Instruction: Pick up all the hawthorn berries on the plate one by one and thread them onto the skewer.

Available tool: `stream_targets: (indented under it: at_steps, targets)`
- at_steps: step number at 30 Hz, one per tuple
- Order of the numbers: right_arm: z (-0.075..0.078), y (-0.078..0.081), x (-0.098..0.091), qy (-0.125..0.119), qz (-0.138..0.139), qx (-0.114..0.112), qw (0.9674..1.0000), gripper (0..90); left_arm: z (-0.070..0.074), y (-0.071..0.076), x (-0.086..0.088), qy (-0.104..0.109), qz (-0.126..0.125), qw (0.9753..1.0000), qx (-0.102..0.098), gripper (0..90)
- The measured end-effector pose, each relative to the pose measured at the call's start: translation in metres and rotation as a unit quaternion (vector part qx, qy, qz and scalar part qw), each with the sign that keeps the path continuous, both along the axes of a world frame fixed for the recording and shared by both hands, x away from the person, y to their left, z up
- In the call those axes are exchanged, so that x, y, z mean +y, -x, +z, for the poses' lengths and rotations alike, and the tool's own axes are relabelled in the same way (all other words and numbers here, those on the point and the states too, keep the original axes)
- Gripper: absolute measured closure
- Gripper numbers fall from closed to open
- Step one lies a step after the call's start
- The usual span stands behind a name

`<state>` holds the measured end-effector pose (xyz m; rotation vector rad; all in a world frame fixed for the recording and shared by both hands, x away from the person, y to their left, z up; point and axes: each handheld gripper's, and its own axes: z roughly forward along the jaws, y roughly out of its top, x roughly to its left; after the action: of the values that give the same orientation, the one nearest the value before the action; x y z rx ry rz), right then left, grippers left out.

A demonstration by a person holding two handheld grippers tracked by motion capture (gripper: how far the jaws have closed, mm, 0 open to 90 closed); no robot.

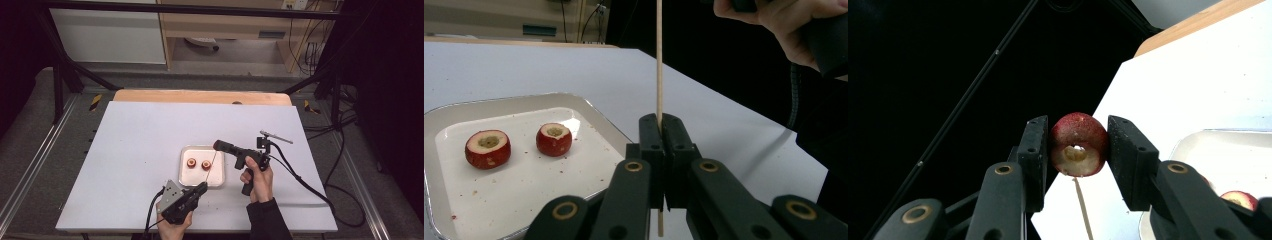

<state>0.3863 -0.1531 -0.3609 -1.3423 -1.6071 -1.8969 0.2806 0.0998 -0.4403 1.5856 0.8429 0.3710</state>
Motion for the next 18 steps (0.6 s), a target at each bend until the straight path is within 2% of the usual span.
stream_targets:
  at_steps: [6, 18]
  targets:
    - [-0.0003, 0.0000, 0.0001, 0.000, 0.002, 0.000, 1.0000, 62.0, -0.0006, -0.0016, 0.0007, 0.000, 0.003, 1.0000, 0.007, 88.8]
    - [-0.0013, -0.0001, 0.0011, 0.000, 0.005, 0.005, 1.0000, 62.0, -0.0019, -0.0016, -0.0008, -0.009, 0.000, 0.9999, 0.006, 88.8]
